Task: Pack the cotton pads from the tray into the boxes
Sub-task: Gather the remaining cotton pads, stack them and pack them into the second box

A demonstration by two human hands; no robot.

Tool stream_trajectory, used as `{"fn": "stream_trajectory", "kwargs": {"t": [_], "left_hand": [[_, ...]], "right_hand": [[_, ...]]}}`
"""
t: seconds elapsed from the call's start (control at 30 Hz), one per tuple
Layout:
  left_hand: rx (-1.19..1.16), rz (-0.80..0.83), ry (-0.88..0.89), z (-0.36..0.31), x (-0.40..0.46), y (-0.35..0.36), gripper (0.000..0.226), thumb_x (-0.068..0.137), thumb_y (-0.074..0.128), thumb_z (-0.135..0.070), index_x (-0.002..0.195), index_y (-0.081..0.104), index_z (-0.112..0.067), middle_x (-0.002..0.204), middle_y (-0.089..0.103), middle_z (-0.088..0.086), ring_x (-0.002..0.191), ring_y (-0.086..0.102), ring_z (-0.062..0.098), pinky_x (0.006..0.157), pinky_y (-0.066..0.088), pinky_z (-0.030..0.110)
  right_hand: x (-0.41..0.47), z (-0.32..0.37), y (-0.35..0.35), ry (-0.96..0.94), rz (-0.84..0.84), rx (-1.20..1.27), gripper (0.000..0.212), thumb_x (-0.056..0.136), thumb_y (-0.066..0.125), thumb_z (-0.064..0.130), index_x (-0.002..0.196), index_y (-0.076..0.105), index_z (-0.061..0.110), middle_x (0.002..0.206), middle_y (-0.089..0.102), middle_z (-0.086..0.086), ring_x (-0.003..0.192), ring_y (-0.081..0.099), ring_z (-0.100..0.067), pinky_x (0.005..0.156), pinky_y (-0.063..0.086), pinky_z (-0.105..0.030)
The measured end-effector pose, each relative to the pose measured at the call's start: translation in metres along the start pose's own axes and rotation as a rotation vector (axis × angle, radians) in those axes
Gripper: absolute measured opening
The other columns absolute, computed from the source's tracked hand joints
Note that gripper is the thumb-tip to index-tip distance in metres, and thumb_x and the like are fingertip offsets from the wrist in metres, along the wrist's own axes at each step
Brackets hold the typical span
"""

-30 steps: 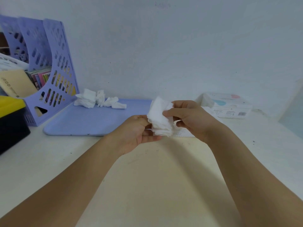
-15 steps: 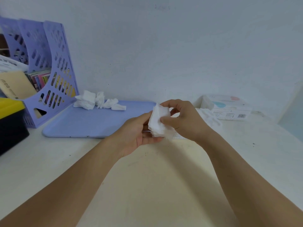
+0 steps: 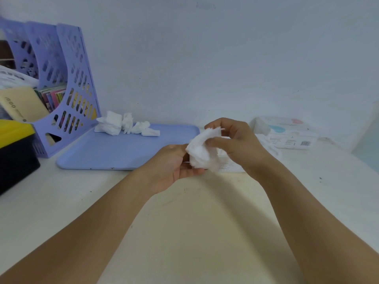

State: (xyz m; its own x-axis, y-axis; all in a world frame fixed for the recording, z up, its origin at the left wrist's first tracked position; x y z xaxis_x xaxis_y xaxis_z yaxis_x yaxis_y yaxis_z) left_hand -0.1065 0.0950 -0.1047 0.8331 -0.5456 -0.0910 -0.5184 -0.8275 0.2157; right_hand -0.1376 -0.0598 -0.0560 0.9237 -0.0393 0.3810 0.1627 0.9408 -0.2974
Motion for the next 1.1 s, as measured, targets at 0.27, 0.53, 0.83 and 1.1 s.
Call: {"fn": "stream_trajectory", "kwargs": {"t": [0.27, 0.53, 0.83, 1.1], "left_hand": [[0.015, -0.048, -0.028, 0.002, 0.003, -0.004, 0.029, 0.105, 0.051, -0.021, 0.118, 0.069, -0.003, 0.111, 0.075, 0.016, 0.091, 0.073, 0.021, 0.077, 0.061, 0.032], [0.097, 0.026, 0.0, 0.001, 0.0, 0.003, 0.029, 0.104, 0.051, -0.018, 0.117, 0.07, -0.001, 0.109, 0.075, 0.013, 0.095, 0.071, 0.021, 0.079, 0.061, 0.029], [0.058, 0.018, -0.016, 0.002, 0.0, 0.007, 0.027, 0.104, 0.046, -0.01, 0.116, 0.07, -0.006, 0.103, 0.075, 0.007, 0.088, 0.07, 0.017, 0.08, 0.062, 0.031], [-0.045, 0.035, -0.032, 0.004, -0.001, 0.006, 0.029, 0.104, 0.044, -0.003, 0.113, 0.07, -0.009, 0.117, 0.074, 0.013, 0.108, 0.07, 0.025, 0.084, 0.062, 0.032]], "right_hand": [[0.001, 0.004, -0.015, 0.073, 0.049, 0.335, 0.024, 0.09, 0.061, -0.007, 0.113, 0.065, -0.004, 0.104, 0.072, -0.017, 0.092, 0.07, -0.027, 0.082, 0.058, -0.033], [-0.002, -0.005, -0.015, 0.166, 0.152, 0.09, 0.019, 0.09, 0.068, 0.007, 0.108, 0.074, 0.008, 0.109, 0.066, -0.034, 0.088, 0.058, -0.032, 0.081, 0.045, -0.045], [-0.001, -0.009, -0.007, 0.211, 0.148, 0.123, 0.018, 0.093, 0.068, 0.012, 0.11, 0.071, 0.005, 0.096, 0.072, -0.017, 0.082, 0.059, -0.019, 0.078, 0.042, -0.035], [-0.003, -0.012, 0.007, 0.211, 0.169, 0.151, 0.019, 0.095, 0.066, 0.009, 0.112, 0.072, 0.004, 0.111, 0.075, -0.014, 0.107, 0.071, -0.031, 0.096, 0.055, -0.042]]}}
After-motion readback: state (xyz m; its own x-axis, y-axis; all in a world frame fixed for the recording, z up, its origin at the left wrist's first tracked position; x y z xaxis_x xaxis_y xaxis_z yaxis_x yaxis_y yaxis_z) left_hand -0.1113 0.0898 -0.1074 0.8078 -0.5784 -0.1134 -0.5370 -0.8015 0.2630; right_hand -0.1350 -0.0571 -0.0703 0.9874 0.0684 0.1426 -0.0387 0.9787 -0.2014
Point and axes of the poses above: each hand's wrist, its own x-axis towards the middle knuckle, its own y-axis out of the palm, z = x × y, the point moved 5 cm from there along x, towards the middle knuckle
